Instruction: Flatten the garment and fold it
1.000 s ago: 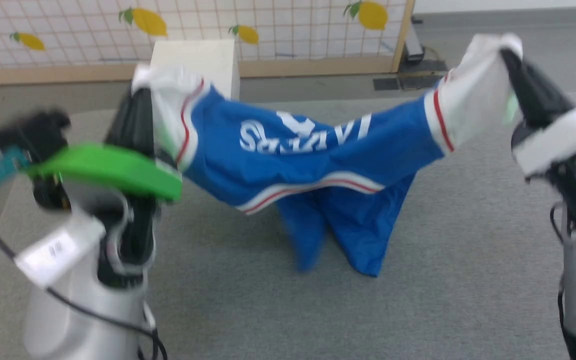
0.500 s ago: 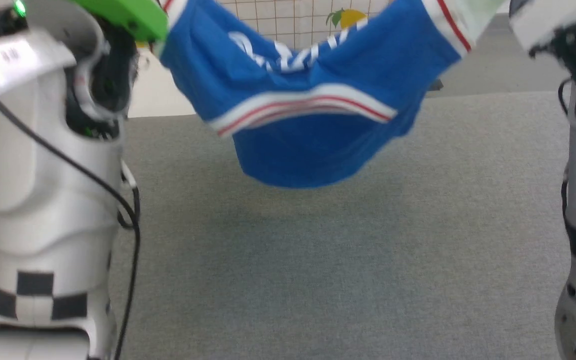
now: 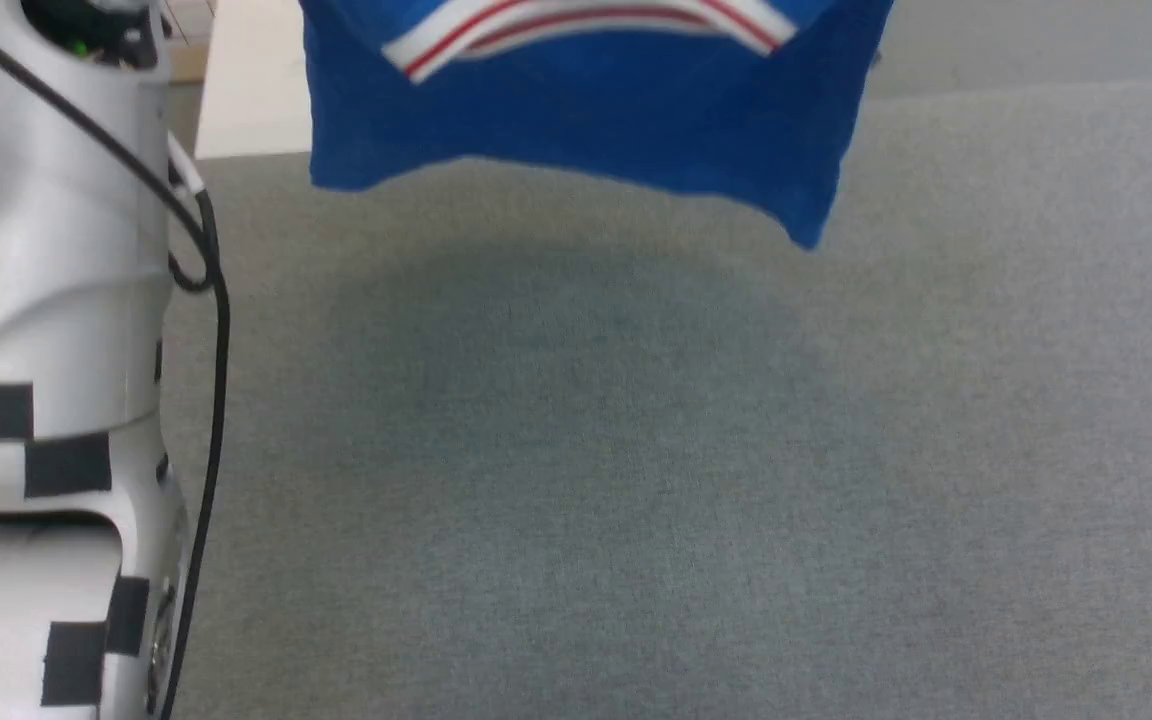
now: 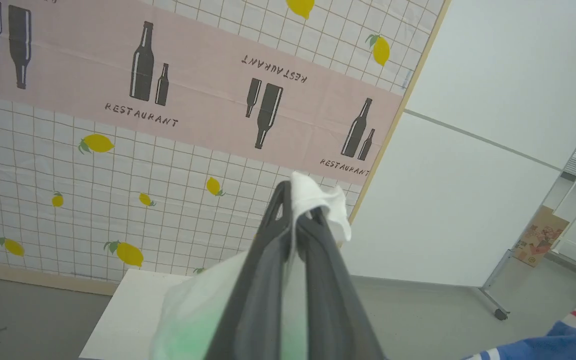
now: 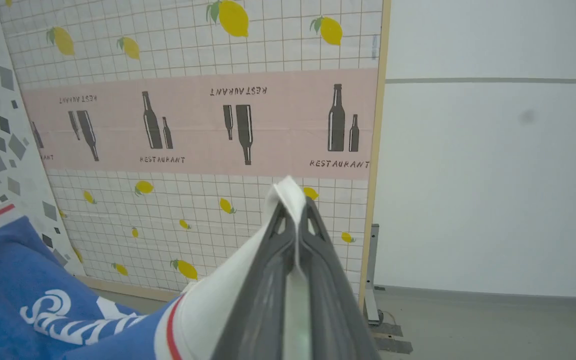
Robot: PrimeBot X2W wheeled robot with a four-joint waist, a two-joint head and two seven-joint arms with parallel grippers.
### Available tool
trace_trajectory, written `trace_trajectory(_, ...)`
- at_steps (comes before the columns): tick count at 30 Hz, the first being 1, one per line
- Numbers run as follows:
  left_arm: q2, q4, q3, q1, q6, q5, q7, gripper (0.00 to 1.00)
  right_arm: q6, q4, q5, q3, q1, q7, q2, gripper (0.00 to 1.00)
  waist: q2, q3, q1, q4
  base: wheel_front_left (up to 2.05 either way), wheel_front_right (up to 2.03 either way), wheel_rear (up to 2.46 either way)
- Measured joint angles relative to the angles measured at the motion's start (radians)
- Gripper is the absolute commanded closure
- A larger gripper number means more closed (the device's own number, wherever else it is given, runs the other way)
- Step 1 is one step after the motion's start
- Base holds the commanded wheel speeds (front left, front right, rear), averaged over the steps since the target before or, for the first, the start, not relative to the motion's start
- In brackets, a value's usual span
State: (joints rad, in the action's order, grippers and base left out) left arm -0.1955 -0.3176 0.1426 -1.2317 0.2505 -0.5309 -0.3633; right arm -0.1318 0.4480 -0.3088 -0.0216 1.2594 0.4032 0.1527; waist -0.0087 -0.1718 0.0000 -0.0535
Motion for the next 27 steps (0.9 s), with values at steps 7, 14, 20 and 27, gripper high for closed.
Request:
trace_trajectory(7,0.013,-0.029,0.007,-0.096,0.010,0.026,0.085,1.00,0.000,0.087,0.067,-0.004,0.133,-0.077,0.026,1.00,0.0000,-0.115,0.0000,-0.008,0.00,0.00,0.00)
trace_trajectory(14,0.053,-0.016,-0.026,-0.142,0.000,0.021,0.260,1.00,0.000,0.126,0.113,0.021,0.234,-0.172,0.086,1.00,0.0000,-0.251,0.0001,-0.001,0.00,0.00,0.00)
trace_trajectory(20,0.086,-0.063,-0.035,-0.105,-0.075,-0.025,0.361,1.00,0.000,0.163,0.114,0.046,0.218,-0.238,0.135,1.00,0.0000,-0.361,0.0002,0.025,0.00,0.00,0.00)
trace_trajectory(27,0.091,-0.100,-0.053,0.014,-0.149,-0.118,0.343,1.00,0.000,0.145,-0.002,0.124,0.088,-0.270,0.179,1.00,0.0000,-0.445,0.0003,0.069,0.00,0.00,0.00)
